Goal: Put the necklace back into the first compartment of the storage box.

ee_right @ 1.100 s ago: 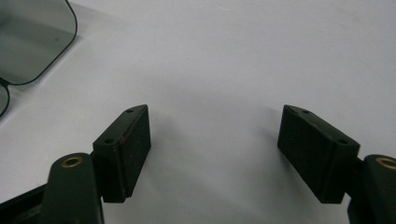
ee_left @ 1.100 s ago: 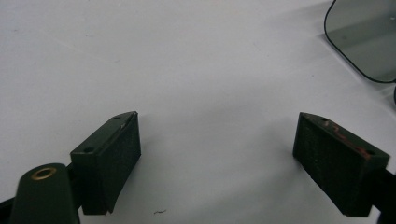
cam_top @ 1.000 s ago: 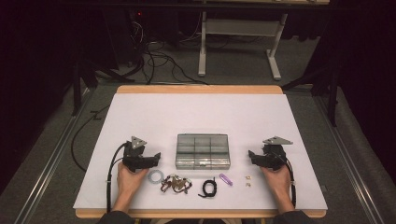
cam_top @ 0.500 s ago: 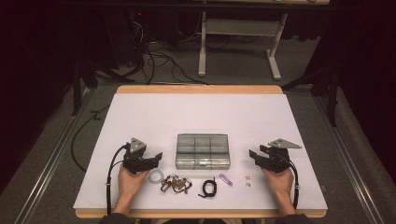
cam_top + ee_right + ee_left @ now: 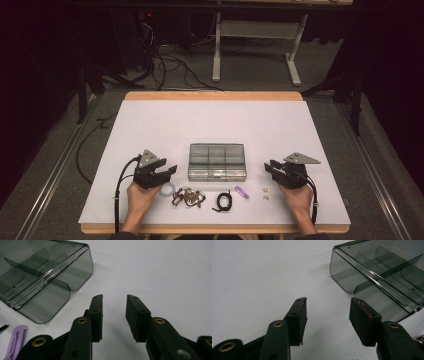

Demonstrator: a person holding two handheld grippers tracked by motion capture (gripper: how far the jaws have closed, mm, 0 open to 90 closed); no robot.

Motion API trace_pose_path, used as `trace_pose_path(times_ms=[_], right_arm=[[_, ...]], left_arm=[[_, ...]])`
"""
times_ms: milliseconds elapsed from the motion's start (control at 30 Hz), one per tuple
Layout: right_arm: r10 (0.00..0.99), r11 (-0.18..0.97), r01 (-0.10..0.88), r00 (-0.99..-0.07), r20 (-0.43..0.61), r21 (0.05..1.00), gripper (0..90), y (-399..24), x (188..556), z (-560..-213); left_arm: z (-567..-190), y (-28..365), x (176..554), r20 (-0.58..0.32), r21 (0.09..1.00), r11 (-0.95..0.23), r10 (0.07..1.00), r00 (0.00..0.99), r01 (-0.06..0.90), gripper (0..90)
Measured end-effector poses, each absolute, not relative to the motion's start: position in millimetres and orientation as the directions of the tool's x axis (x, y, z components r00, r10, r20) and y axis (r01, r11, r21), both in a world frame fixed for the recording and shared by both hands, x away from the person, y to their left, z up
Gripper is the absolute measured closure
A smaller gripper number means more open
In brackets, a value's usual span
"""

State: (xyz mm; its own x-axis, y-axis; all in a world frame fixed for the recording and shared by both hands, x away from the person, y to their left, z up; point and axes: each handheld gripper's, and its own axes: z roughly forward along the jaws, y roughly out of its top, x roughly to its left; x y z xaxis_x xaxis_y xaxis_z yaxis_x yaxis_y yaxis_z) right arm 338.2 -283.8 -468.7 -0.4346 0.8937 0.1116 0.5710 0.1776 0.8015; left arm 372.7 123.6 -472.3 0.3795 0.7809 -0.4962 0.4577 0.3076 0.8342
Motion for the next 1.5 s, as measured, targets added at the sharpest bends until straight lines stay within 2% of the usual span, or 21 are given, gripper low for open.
trace_pose_path(times_ms=[200, 300, 367, 433, 633, 767, 967, 1100, 1500], right_arm=[[0.873, 0.197, 0.566, -0.472, 0.119, 0.801, 77.0, -277, 334, -469], [0.855, 0.221, 0.565, -0.504, 0.121, 0.795, 81.8, -271, 329, -472], [0.853, 0.222, 0.566, -0.508, 0.123, 0.794, 82.6, -270, 329, -473], [0.84, 0.234, 0.558, -0.529, 0.123, 0.796, 85.9, -265, 324, -475], [0.815, 0.252, 0.537, -0.567, 0.123, 0.805, 90.0, -259, 318, -472], [0.792, 0.266, 0.534, -0.596, 0.134, 0.802, 90.0, -249, 312, -470], [0.786, 0.296, 0.521, -0.609, 0.105, 0.801, 90.0, -240, 304, -468], [0.788, 0.3, 0.517, -0.609, 0.098, 0.801, 90.0, -236, 301, -466], [0.787, 0.323, 0.508, -0.613, 0.072, 0.799, 90.0, -227, 300, -463]], left_arm=[[-470, 118, 363, -0.499, 0.836, 0.294, 0.759, 0.418, 0.463, 58.8], [-469, 116, 357, -0.511, 0.831, 0.291, 0.737, 0.443, 0.474, 67.7], [-469, 115, 355, -0.515, 0.829, 0.288, 0.729, 0.451, 0.48, 69.6], [-467, 112, 350, -0.514, 0.83, 0.279, 0.72, 0.466, 0.483, 76.3], [-464, 109, 341, -0.51, 0.835, 0.268, 0.705, 0.493, 0.48, 86.3], [-464, 107, 332, -0.506, 0.837, 0.256, 0.697, 0.508, 0.483, 89.8], [-466, 106, 324, -0.511, 0.833, 0.254, 0.694, 0.507, 0.491, 90.0], [-469, 102, 321, -0.466, 0.854, 0.219, 0.726, 0.506, 0.472, 89.9], [-470, 93, 319, -0.471, 0.848, 0.211, 0.72, 0.509, 0.486, 89.9]])
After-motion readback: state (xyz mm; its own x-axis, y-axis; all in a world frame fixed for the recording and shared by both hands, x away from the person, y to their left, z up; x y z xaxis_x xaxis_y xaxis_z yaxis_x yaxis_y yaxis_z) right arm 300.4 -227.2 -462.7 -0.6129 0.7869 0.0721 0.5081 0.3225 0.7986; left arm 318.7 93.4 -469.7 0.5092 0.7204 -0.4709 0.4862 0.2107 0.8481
